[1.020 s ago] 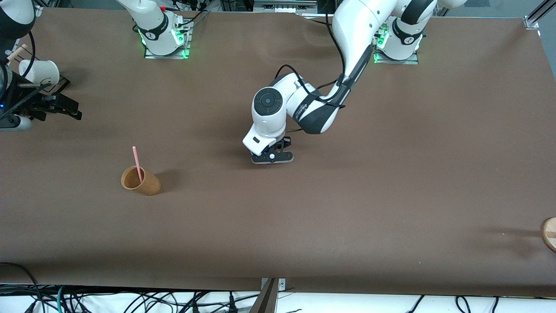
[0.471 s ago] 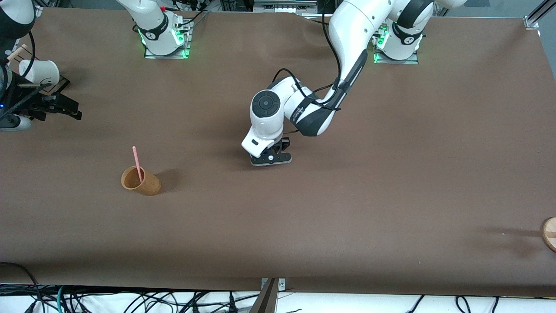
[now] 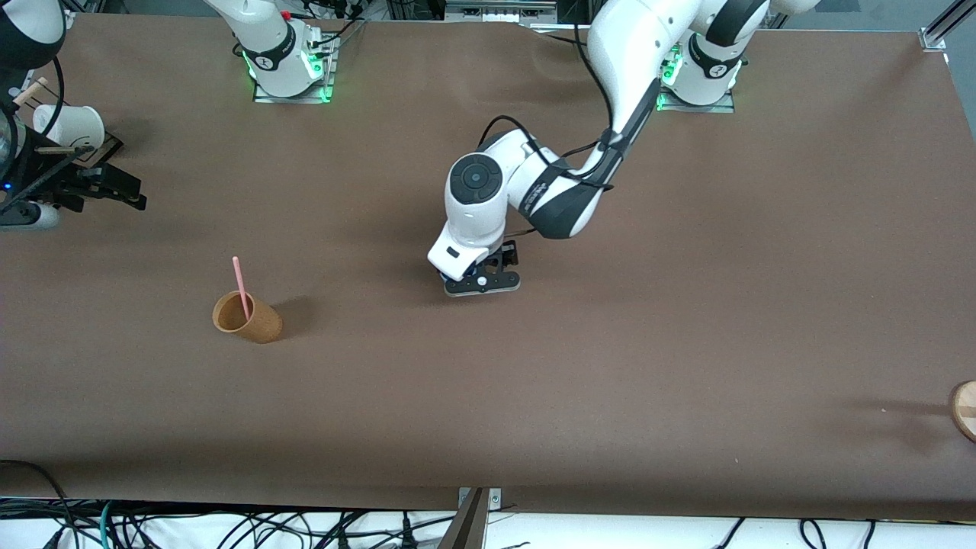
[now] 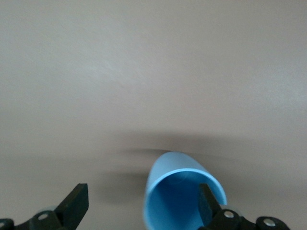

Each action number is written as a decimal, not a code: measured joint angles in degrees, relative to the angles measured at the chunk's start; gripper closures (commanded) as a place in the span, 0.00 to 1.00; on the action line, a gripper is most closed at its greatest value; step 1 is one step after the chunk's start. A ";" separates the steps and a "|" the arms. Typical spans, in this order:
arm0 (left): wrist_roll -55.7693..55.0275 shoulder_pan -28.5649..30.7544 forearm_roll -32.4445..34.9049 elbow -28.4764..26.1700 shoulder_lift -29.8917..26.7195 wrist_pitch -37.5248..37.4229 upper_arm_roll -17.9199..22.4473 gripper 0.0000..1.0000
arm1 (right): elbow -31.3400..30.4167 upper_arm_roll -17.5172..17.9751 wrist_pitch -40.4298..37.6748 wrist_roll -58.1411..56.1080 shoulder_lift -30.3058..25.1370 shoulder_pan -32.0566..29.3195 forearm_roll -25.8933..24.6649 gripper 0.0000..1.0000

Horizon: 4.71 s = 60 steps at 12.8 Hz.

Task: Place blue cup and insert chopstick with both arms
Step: 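Lift the blue cup and carry it toward the table's middle, then set the blue cup down while the right gripper reaches the chopstick, then withdraw the left gripper while the right gripper lowers over the chopstick, then grasp the pink chopstick with the right gripper and pull it out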

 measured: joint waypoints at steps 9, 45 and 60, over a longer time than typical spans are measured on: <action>24.27 15.06 0.00 0.00 -20.77 -21.07 0.46 0.00 | 4.37 0.26 1.99 12.33 12.62 3.98 0.47 0.00; 51.01 39.19 -2.42 -27.71 -43.59 -22.23 -0.08 0.00 | 5.47 -0.18 10.07 24.17 26.71 3.55 8.23 0.43; 51.00 39.19 -2.45 -25.07 -41.69 -21.79 -0.13 0.00 | 12.72 -0.13 -0.05 20.15 27.73 3.62 8.23 1.00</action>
